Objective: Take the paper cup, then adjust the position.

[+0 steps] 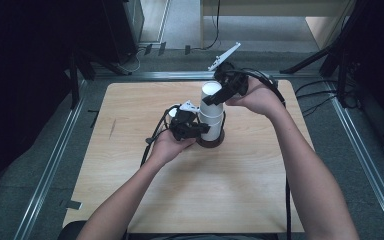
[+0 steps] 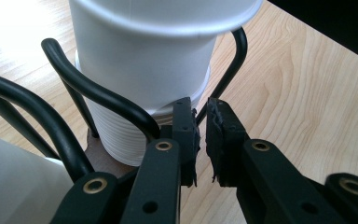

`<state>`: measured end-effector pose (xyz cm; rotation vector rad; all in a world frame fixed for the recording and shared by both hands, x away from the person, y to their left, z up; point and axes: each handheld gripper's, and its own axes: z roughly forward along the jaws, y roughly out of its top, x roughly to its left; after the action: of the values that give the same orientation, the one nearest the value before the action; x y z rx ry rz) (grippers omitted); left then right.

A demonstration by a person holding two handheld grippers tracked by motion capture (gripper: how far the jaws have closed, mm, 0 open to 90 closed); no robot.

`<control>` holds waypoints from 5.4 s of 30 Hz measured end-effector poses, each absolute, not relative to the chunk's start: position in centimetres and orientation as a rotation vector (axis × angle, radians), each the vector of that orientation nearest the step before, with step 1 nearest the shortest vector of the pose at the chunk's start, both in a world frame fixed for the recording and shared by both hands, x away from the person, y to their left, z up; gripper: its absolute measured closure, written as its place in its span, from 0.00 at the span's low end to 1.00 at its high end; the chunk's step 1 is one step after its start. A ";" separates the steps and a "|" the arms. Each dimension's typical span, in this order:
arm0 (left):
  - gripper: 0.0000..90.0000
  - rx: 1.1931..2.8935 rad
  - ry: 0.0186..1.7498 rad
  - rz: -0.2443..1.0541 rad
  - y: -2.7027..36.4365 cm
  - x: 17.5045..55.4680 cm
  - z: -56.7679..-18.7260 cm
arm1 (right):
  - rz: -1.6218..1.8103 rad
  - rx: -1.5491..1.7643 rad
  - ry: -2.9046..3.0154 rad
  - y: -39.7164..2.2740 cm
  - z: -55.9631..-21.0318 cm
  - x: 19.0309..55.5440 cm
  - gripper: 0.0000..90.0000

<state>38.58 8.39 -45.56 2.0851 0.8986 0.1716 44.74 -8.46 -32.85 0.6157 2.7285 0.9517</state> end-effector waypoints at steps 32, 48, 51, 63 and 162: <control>0.82 2.129 0.846 0.107 8.4 37.7 -45.0 | 1.061 0.551 2.752 -14.4 -29.2 40.3 0.36; 0.53 2.174 0.699 0.048 9.7 35.2 -45.3 | 1.052 0.511 2.778 -16.6 -33.8 36.3 0.36; 0.51 2.179 0.662 0.063 10.0 34.6 -45.3 | 1.094 0.480 2.794 -16.6 -34.8 35.9 0.36; 0.41 2.213 0.609 0.035 12.0 32.5 -45.9 | 1.103 0.440 2.847 -16.0 -39.2 34.8 0.36; 0.32 2.362 0.364 -0.050 11.5 32.8 -47.4 | 1.234 0.456 2.943 -13.3 -46.3 33.2 0.28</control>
<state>32.76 11.48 -47.39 2.3621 0.3642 -0.0496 33.19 -13.34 -46.29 0.4563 2.9432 1.2336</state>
